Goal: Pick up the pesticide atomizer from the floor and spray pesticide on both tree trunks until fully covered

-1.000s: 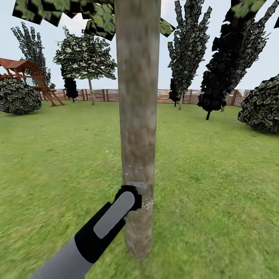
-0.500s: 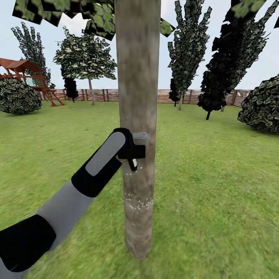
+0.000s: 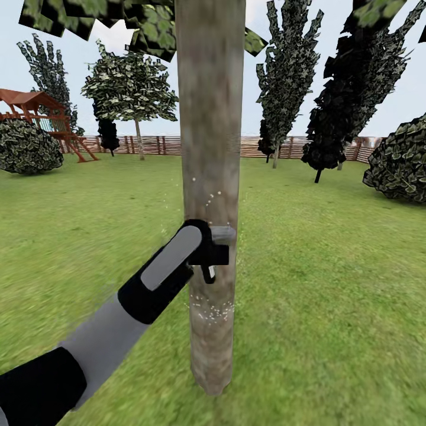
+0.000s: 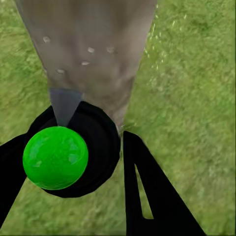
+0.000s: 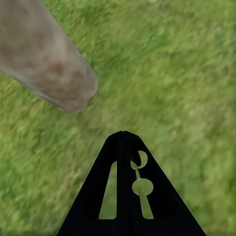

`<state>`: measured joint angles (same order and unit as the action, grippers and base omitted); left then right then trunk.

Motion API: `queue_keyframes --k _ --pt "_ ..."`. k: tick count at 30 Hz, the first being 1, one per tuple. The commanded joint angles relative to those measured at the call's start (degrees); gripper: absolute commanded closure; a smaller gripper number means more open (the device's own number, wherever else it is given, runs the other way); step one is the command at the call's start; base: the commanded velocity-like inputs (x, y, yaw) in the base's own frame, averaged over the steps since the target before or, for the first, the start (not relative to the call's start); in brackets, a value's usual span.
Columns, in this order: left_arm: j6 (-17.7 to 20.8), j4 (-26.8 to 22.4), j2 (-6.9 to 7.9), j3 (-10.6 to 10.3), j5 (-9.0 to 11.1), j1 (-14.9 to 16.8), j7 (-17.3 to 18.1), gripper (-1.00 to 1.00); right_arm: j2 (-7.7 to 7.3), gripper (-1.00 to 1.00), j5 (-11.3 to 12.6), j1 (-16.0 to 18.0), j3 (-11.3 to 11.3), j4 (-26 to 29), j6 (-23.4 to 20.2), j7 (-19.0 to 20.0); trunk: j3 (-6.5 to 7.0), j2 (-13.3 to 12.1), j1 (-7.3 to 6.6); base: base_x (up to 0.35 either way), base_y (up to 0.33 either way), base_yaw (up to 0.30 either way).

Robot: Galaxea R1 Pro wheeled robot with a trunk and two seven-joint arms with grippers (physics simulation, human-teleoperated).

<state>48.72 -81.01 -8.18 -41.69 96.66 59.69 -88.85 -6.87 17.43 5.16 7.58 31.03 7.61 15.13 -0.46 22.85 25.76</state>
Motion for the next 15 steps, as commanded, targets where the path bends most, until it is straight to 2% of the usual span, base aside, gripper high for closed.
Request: queue_keyframes --k 1,3,5,7,12,14,15 --pt "0.6 0.0 0.16 -1.2 -0.4 -2.9 -0.6 1.00 0.01 1.00 0.6 0.0 0.2 -0.1 0.0 0.5 -0.04 0.1 0.02 0.000 0.000 0.000" --pt "0.6 0.0 0.29 -2.5 -3.4 -7.6 -0.6 1.00 0.01 1.00 0.6 0.0 0.2 -0.1 0.0 0.5 -0.04 0.1 0.02 0.000 0.000 0.000" --pt "0.6 0.1 0.32 -3.2 -4.5 -10.3 -0.6 1.00 0.01 1.00 0.6 0.0 0.2 -0.1 0.0 0.5 -0.04 0.1 0.02 0.000 0.000 0.000" --pt "0.6 0.1 0.45 -5.0 -5.5 -13.6 -0.6 1.00 0.01 1.00 0.6 0.0 0.2 -0.1 0.0 0.5 -0.04 0.1 0.02 0.000 0.000 0.000" --pt "-1.3 0.2 0.52 -6.7 -6.1 -15.8 0.9 1.00 0.01 1.00 0.6 0.0 0.2 -0.1 0.1 0.5 -0.04 0.1 0.02 0.000 0.000 0.000" --pt "-1.7 0.2 0.53 -7.2 -7.1 -16.2 1.7 1.00 0.01 1.00 0.6 0.0 0.2 -0.1 0.0 0.5 -0.04 0.1 0.02 0.000 0.000 0.000" --pt "-1.8 0.2 0.53 -7.4 -8.5 -16.6 2.3 1.00 0.01 1.00 0.6 0.0 0.2 -0.1 0.0 0.5 -0.04 0.1 0.02 0.000 0.000 0.000"
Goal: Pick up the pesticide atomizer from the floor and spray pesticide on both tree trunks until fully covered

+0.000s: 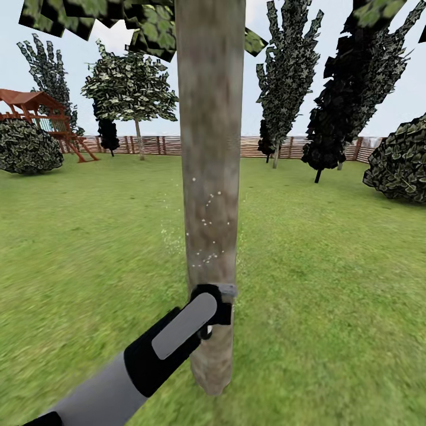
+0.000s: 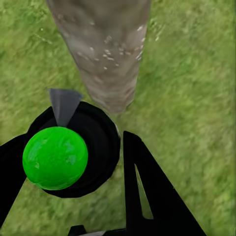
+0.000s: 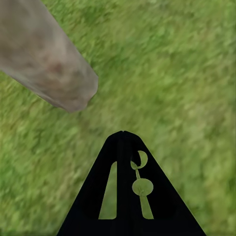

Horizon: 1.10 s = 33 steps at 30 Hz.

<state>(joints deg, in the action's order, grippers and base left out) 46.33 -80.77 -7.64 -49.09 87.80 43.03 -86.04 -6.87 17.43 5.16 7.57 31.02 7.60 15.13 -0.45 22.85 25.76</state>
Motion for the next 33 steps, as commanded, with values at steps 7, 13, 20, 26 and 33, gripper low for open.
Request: queue_keyframes --k 7,13,20,26,33 --pt "0.3 0.5 -0.01 -0.4 -6.2 -3.5 4.1 1.00 0.01 1.00 0.6 0.0 0.2 -0.1 0.1 0.5 -0.05 0.1 0.03 0.000 0.000 0.000" --pt "0.0 0.6 -0.01 -0.4 -6.5 -4.0 4.4 1.00 0.01 1.00 0.6 0.0 0.1 -0.1 0.1 0.5 -0.05 0.1 0.03 0.000 0.000 0.000" --pt "-1.4 0.6 -0.01 -0.4 -6.5 -4.6 4.5 1.00 0.01 1.00 0.5 0.0 0.1 -0.1 0.1 0.5 -0.05 0.1 0.03 0.000 0.000 0.000" --pt "-1.6 0.7 -0.01 -0.4 -6.5 -4.6 4.6 1.00 -0.02 1.00 0.5 0.0 0.1 0.0 0.1 0.5 -0.05 0.1 0.03 0.000 0.087 -0.025" --pt "-2.1 0.7 -0.01 -0.3 -6.6 -5.0 7.7 1.00 0.01 1.00 0.5 0.0 0.1 0.0 0.1 0.5 -0.05 0.1 0.03 0.000 0.313 -0.245"
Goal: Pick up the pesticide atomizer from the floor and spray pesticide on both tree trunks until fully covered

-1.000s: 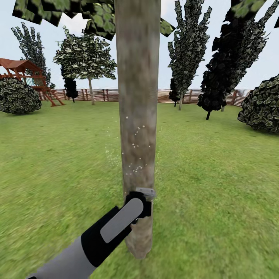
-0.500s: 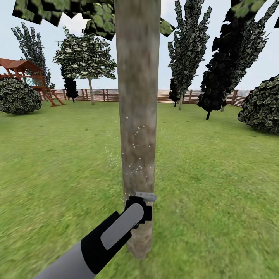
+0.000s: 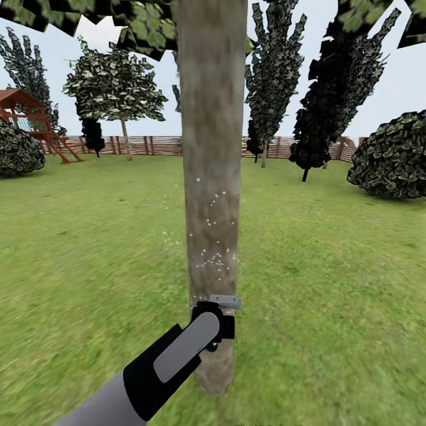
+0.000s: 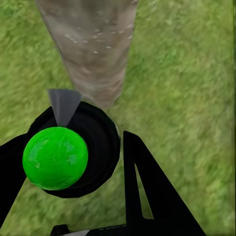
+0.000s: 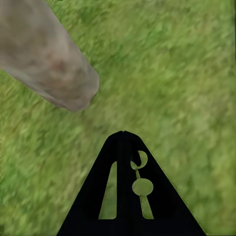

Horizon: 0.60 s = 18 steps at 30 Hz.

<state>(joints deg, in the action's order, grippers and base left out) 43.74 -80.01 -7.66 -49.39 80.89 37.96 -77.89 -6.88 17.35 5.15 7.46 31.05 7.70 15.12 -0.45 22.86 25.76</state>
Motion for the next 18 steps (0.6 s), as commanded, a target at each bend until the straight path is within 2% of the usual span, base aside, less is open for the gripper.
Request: queue_keyframes --k 1,6,13,18 --pt "0.4 -0.1 0.01 0.0 0.3 0.0 -0.4 1.00 0.02 1.00 0.6 0.0 0.2 -0.1 0.0 0.5 -0.05 0.1 0.02 0.000 0.331 -0.281" --pt "0.0 0.0 0.02 0.0 0.3 -0.1 0.0 1.00 0.03 1.00 0.6 0.0 0.2 -0.1 0.0 0.5 -0.05 0.1 0.02 0.000 0.332 -0.236" --pt "-1.6 0.0 0.46 0.0 0.3 -0.1 1.0 1.00 0.02 1.00 0.6 0.0 0.2 -0.1 0.0 0.5 -0.05 0.1 0.02 0.000 0.333 -0.056" --pt "-1.9 0.0 0.65 0.0 0.3 -0.1 1.6 1.00 -0.05 1.00 0.6 0.0 0.2 -0.1 0.0 0.5 -0.05 0.1 0.02 0.000 0.334 -0.213"
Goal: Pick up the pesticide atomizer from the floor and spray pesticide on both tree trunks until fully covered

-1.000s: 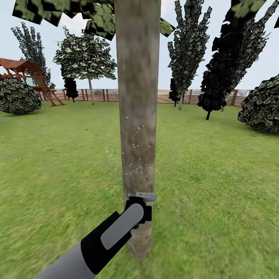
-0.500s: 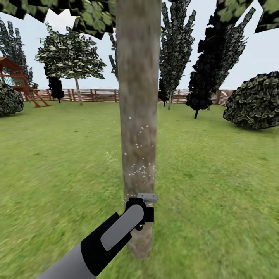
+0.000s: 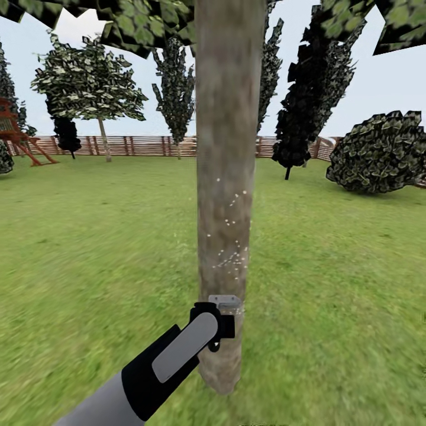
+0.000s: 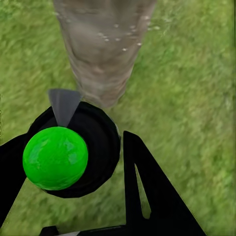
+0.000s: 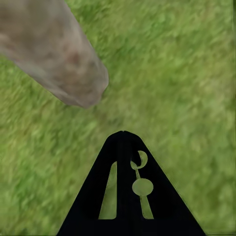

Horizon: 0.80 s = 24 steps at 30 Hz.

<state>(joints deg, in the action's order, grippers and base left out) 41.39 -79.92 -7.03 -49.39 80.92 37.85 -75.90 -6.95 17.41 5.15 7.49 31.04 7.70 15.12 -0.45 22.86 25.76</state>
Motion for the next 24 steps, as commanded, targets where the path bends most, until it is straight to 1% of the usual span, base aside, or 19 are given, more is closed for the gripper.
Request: queue_keyframes --k 1,9,11,15,19,24 --pt "0.5 0.0 0.07 0.0 0.3 0.0 -0.4 1.00 0.02 1.00 0.6 0.0 0.2 -0.1 0.0 0.5 -0.05 0.1 0.02 0.000 0.334 -0.241" --pt "0.4 0.2 0.24 0.0 0.3 0.0 -0.3 1.00 -0.32 1.00 0.8 0.0 0.9 0.0 0.0 0.5 -0.05 0.1 0.02 0.000 0.334 -0.245" --pt "0.4 1.6 0.19 0.0 0.2 0.0 0.2 1.00 -0.53 1.00 1.1 0.0 1.0 0.0 0.0 0.6 -0.05 0.1 0.02 0.000 0.334 -0.259" --pt "0.4 2.5 0.24 -0.1 0.2 0.0 1.4 1.00 -0.67 1.00 1.4 0.0 1.1 0.0 0.0 0.7 -0.05 0.1 0.02 0.000 0.334 -0.279" --pt "0.4 3.1 0.41 -0.1 0.2 -0.2 1.7 1.00 -0.69 1.00 1.4 0.0 1.1 0.0 0.0 0.7 -0.05 0.1 0.02 0.004 0.334 -0.286" --pt "0.4 3.3 0.58 0.0 0.2 -0.7 1.7 1.00 -0.70 1.00 1.4 0.0 1.1 0.0 0.0 0.7 -0.05 0.1 0.02 0.093 0.334 -0.287"
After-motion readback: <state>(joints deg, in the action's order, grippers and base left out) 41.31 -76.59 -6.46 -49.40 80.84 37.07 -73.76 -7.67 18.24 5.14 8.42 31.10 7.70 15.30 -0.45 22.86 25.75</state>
